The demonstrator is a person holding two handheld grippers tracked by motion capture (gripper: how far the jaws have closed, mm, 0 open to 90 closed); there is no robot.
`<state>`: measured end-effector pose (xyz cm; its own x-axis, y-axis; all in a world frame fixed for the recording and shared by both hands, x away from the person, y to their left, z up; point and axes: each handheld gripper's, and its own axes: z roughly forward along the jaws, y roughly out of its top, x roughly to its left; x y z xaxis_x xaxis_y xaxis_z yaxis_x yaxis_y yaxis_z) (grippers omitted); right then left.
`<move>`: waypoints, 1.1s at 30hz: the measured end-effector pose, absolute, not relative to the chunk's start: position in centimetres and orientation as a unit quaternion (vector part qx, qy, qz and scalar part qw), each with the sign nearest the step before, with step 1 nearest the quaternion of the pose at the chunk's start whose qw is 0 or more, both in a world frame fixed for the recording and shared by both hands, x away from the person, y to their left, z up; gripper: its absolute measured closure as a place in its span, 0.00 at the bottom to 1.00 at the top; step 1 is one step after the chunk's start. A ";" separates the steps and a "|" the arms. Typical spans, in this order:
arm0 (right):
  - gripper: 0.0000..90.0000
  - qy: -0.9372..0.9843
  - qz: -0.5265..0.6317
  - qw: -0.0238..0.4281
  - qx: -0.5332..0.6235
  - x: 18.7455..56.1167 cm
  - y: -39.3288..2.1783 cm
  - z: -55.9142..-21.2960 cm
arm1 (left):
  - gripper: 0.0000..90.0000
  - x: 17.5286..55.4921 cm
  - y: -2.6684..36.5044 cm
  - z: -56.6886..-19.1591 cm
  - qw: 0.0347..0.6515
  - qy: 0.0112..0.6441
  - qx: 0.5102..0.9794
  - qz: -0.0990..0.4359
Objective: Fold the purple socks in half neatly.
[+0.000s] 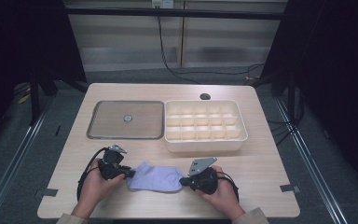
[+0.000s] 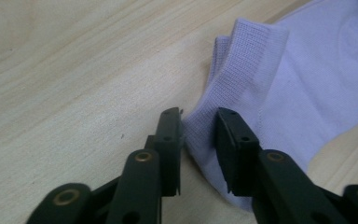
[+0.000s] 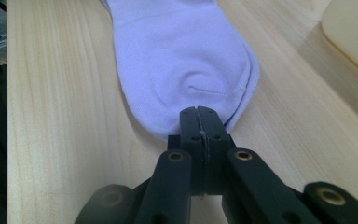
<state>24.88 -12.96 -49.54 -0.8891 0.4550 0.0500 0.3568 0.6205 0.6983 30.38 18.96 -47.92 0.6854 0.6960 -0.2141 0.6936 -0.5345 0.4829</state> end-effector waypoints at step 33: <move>1.00 0.893 0.366 0.070 0.252 25.6 -15.5 -49.4 | 0.91 30.1 19.2 -45.3 0.336 0.393 0.853 -0.073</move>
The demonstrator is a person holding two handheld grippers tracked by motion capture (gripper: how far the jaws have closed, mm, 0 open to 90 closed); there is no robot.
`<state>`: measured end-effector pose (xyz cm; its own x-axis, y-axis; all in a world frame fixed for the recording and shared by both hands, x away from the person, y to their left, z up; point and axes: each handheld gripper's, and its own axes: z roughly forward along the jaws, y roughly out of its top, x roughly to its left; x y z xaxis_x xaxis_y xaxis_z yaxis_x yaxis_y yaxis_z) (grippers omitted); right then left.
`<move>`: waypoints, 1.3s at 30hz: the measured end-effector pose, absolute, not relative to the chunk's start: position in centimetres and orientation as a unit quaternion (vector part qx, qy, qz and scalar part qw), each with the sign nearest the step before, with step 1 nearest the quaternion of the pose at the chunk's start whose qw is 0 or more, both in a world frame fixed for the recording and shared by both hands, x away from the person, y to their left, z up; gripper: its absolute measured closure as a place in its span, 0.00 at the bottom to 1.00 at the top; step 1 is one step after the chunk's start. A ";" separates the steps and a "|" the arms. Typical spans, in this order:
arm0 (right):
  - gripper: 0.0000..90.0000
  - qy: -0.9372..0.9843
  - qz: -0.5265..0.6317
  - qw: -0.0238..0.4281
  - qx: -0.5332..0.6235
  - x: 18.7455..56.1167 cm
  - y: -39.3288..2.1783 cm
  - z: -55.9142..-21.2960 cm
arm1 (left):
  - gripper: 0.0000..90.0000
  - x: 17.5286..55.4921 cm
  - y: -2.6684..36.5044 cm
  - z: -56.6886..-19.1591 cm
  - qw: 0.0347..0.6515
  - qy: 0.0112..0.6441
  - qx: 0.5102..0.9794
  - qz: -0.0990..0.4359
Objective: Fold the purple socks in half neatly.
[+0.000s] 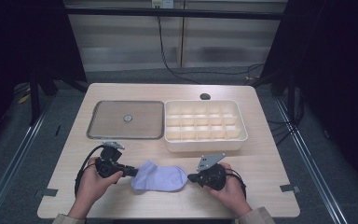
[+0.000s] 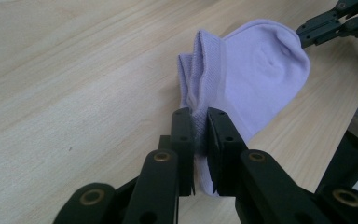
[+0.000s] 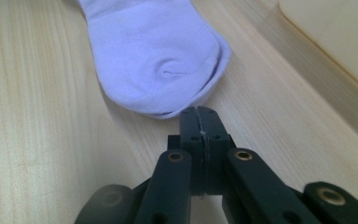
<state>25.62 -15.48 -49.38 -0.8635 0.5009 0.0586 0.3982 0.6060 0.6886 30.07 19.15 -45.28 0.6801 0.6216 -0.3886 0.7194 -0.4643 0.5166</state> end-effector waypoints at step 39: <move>1.00 0.892 0.382 0.053 0.234 25.8 -14.0 -50.1 | 0.91 30.0 16.2 -42.9 0.330 0.360 0.869 -0.082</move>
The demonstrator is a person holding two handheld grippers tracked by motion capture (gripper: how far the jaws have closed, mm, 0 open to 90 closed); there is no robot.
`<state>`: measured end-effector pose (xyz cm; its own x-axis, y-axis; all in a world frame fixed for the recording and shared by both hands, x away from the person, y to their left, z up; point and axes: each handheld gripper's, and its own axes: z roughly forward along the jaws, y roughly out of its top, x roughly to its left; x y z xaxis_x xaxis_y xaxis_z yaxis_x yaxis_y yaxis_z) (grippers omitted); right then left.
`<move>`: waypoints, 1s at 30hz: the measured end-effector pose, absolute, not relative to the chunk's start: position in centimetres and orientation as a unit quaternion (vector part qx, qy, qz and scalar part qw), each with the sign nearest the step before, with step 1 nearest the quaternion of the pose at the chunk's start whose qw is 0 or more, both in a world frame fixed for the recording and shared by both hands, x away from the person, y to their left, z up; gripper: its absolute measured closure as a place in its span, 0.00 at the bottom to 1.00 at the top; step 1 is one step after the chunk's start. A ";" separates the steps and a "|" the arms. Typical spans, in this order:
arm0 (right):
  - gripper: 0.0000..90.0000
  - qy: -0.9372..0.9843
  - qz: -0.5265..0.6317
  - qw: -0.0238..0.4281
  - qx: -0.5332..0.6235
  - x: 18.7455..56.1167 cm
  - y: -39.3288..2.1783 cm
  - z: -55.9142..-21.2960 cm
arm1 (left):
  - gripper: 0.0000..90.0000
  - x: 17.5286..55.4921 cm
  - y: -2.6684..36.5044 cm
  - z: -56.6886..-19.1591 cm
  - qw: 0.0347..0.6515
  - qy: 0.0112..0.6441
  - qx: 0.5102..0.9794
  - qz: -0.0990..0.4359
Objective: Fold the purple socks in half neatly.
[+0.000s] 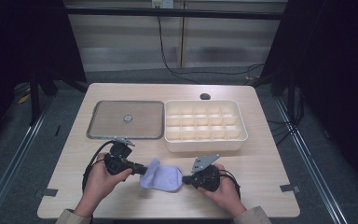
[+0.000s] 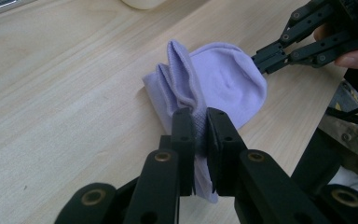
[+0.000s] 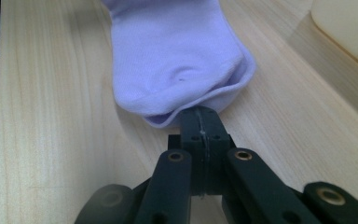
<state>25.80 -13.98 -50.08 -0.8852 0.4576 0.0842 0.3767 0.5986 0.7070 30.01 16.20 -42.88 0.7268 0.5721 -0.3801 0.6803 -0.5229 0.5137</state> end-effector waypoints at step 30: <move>1.00 0.892 0.382 0.049 0.238 25.7 -13.7 -50.0 | 0.91 30.1 13.3 -42.8 0.313 0.347 0.879 -0.094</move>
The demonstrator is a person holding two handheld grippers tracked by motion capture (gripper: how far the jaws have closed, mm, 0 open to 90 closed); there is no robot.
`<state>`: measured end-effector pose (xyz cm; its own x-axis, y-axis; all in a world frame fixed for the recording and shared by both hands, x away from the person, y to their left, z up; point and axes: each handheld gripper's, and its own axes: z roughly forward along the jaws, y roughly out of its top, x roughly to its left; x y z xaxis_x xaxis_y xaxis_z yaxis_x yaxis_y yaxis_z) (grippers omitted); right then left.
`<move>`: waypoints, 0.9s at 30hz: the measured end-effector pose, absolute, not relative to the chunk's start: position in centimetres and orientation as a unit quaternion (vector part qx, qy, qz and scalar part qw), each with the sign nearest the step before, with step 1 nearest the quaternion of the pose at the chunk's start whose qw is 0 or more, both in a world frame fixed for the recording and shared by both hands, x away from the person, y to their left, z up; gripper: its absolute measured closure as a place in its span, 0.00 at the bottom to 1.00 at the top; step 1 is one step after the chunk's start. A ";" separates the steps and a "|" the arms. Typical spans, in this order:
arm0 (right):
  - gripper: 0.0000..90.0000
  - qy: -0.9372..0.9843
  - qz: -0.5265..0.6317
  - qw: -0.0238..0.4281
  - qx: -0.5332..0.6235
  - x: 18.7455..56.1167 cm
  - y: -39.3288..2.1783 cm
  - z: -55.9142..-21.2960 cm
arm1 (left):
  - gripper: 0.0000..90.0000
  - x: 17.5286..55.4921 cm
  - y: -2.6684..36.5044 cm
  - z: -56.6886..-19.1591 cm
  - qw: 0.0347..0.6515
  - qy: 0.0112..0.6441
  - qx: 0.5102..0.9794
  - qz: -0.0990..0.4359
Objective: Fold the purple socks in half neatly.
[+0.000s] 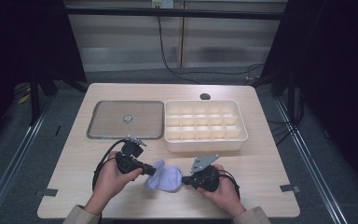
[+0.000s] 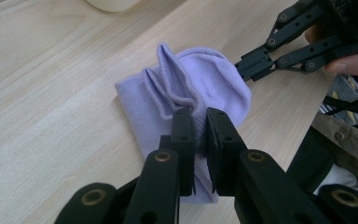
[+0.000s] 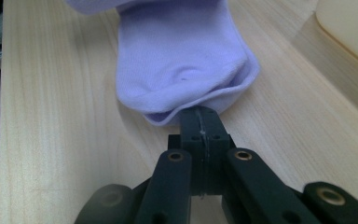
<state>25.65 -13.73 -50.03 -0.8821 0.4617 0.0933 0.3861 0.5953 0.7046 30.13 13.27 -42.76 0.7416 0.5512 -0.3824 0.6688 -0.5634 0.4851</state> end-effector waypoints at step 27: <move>1.00 0.887 0.389 0.041 0.244 25.7 -13.2 -50.2 | 0.91 30.4 11.6 -43.1 0.302 0.339 0.885 -0.101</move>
<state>25.67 -13.22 -50.16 -0.8778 0.4645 0.1168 0.4005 0.5782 0.7109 30.38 11.62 -43.07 0.7502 0.5392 -0.3828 0.6607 -0.5885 0.4660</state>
